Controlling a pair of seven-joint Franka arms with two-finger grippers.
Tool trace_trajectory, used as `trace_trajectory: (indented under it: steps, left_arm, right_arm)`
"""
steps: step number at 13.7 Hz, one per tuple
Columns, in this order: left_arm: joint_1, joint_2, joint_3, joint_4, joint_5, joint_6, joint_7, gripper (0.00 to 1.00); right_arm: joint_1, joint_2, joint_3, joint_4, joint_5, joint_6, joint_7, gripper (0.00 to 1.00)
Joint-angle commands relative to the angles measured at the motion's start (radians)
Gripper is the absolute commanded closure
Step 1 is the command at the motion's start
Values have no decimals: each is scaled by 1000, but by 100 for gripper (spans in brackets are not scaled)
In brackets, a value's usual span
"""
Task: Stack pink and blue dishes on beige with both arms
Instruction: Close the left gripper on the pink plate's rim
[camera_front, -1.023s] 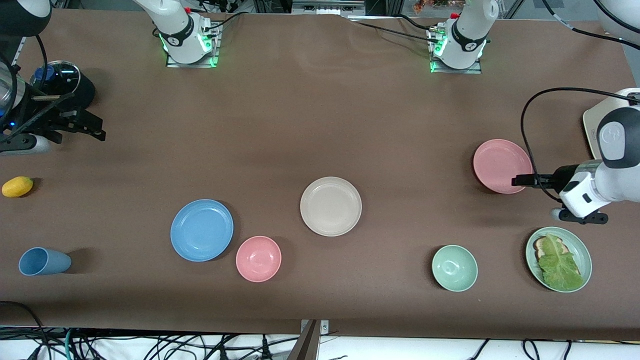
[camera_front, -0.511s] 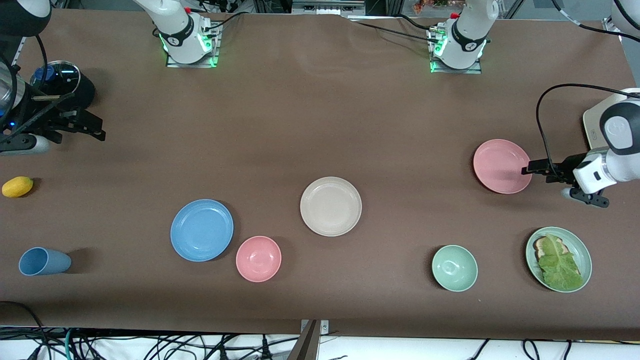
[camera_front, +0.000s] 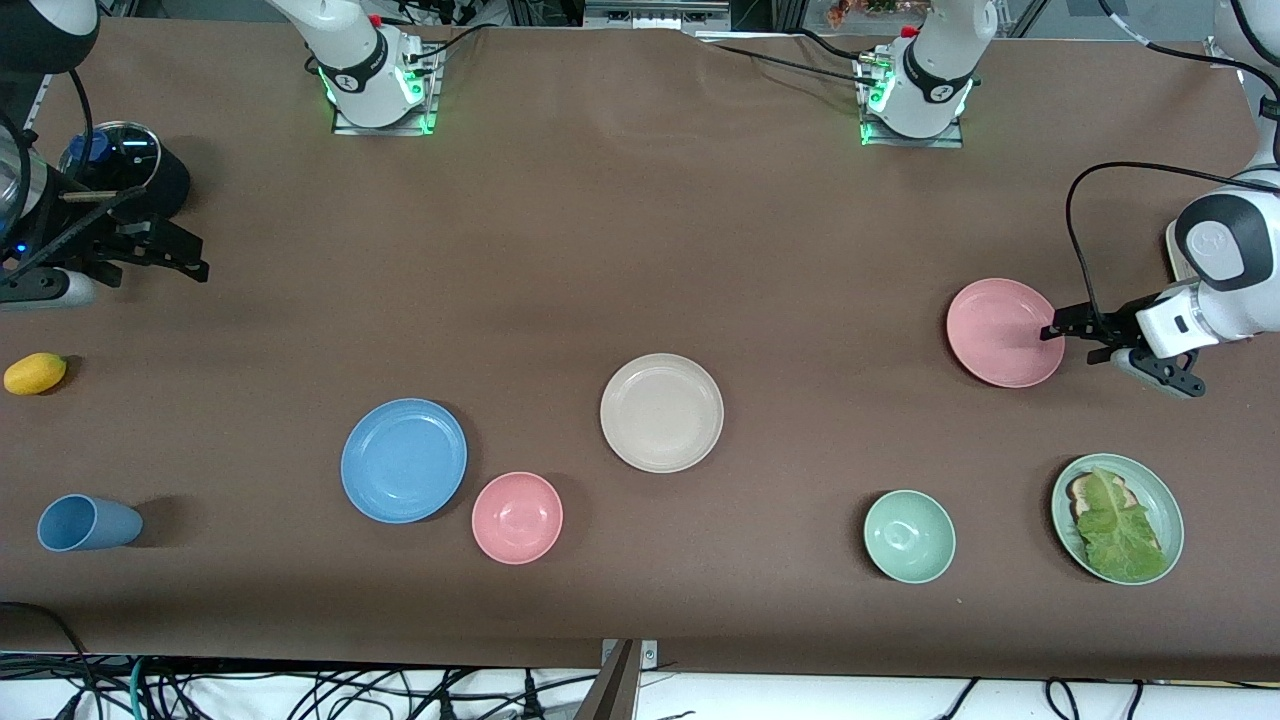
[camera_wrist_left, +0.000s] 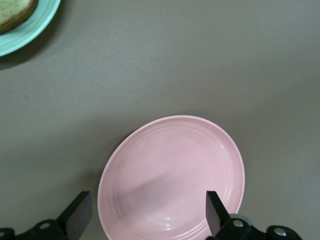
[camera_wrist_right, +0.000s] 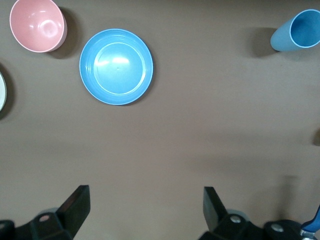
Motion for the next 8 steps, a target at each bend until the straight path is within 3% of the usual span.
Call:
trace_trajectory:
  steps: [1, 8]
  left_arm:
    - [35, 35, 1, -9, -51, 37, 48, 0]
    - [95, 139, 2, -9, -166, 56, 125, 0]
  right_arm:
    - [-8, 11, 2, 26, 6, -5, 6, 0]
    - [-5, 12, 4, 26, 6, 0, 14, 0]
